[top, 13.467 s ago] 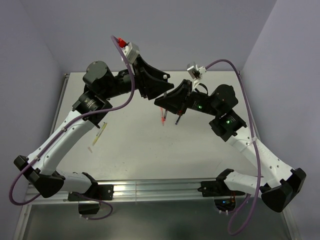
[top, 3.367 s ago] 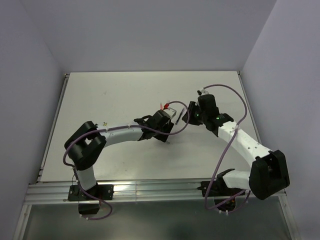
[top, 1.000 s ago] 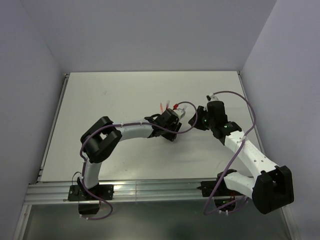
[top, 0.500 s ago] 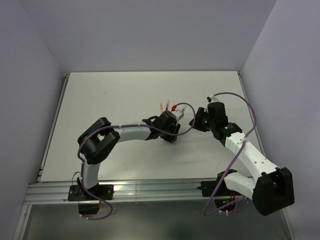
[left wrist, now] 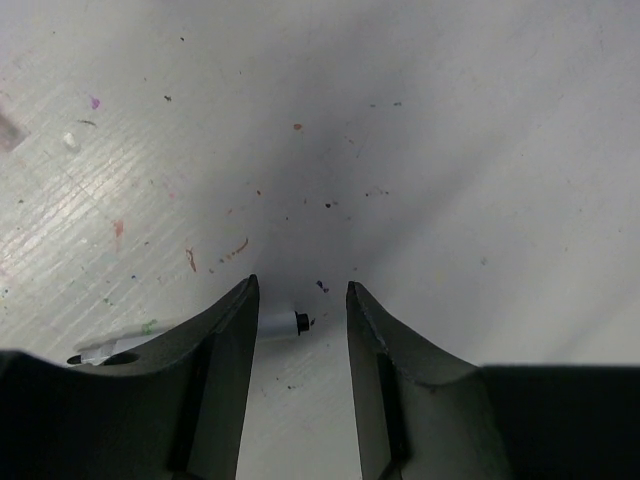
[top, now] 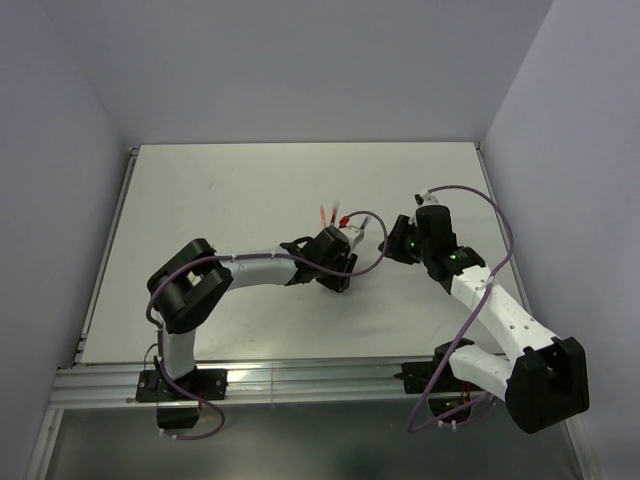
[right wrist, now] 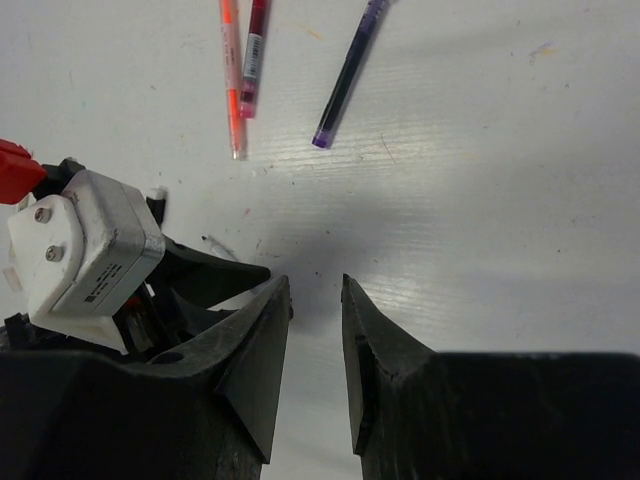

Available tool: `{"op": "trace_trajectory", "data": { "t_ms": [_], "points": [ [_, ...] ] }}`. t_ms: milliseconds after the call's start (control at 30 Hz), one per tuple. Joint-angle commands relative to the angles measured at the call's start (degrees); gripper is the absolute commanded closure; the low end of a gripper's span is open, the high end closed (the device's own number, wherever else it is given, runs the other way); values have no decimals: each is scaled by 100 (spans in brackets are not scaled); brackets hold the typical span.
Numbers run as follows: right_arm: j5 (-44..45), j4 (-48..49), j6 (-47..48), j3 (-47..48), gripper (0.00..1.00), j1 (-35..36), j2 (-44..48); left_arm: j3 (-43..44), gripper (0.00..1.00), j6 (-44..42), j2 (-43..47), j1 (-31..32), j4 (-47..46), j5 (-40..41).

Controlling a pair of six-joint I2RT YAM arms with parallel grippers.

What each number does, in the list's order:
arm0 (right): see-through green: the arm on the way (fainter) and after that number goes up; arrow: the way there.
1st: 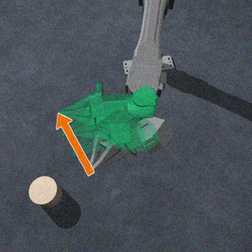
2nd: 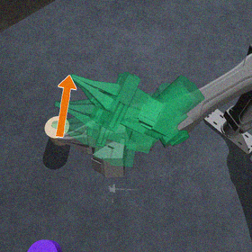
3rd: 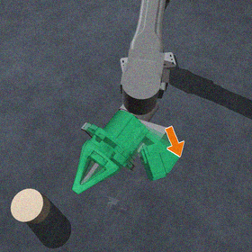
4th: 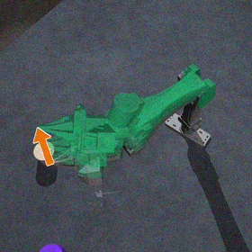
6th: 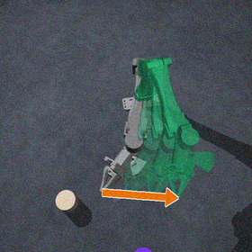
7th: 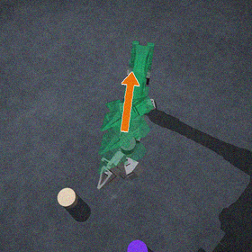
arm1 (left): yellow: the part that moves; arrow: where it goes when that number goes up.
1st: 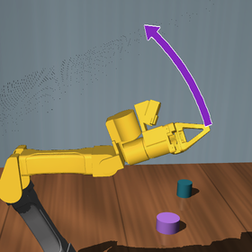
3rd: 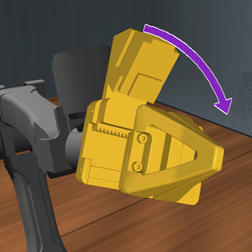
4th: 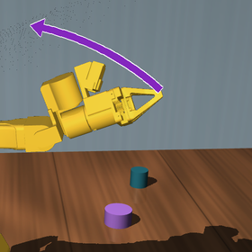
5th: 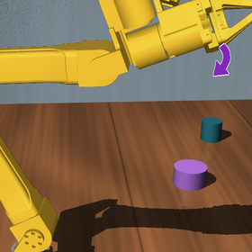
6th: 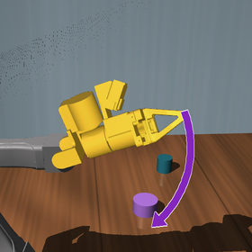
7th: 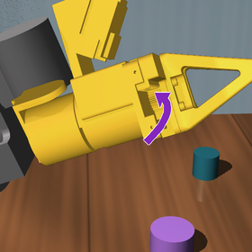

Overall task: Insert the pens into the pen caps
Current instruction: Pick up the pen from the center of the board.

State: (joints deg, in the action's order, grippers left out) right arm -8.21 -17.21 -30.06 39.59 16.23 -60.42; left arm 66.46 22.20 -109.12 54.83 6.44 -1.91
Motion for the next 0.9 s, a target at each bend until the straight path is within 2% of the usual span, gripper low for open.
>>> {"op": "trace_trajectory", "data": {
  "t_ms": [0,267,367,400,533,600,667,700,867],
  "points": [
    [82,130,1,-83,65,-41,136,-71,55,109,382,54,112,59],
    [100,201,-8,-101,65,-58,92,385,48,811,787,133,304,1103],
    [91,209,-8,-118,65,-58,92,763,50,1907,691,195,1338,1955],
    [100,218,-8,-119,65,-58,92,842,50,2642,647,230,1682,2375],
    [74,262,-26,-119,65,-76,101,1054,55,4536,453,432,2957,3160],
    [56,271,-35,-119,65,-67,92,957,58,5430,427,537,3170,3250],
    [56,262,-26,-136,65,-76,110,817,59,5960,418,590,3398,3276],
    [56,262,-26,-136,65,-76,118,816,57,6433,366,590,3504,3302],
    [47,262,-26,-154,65,-76,154,1176,53,7491,41,599,4575,3566]
  ]
}}
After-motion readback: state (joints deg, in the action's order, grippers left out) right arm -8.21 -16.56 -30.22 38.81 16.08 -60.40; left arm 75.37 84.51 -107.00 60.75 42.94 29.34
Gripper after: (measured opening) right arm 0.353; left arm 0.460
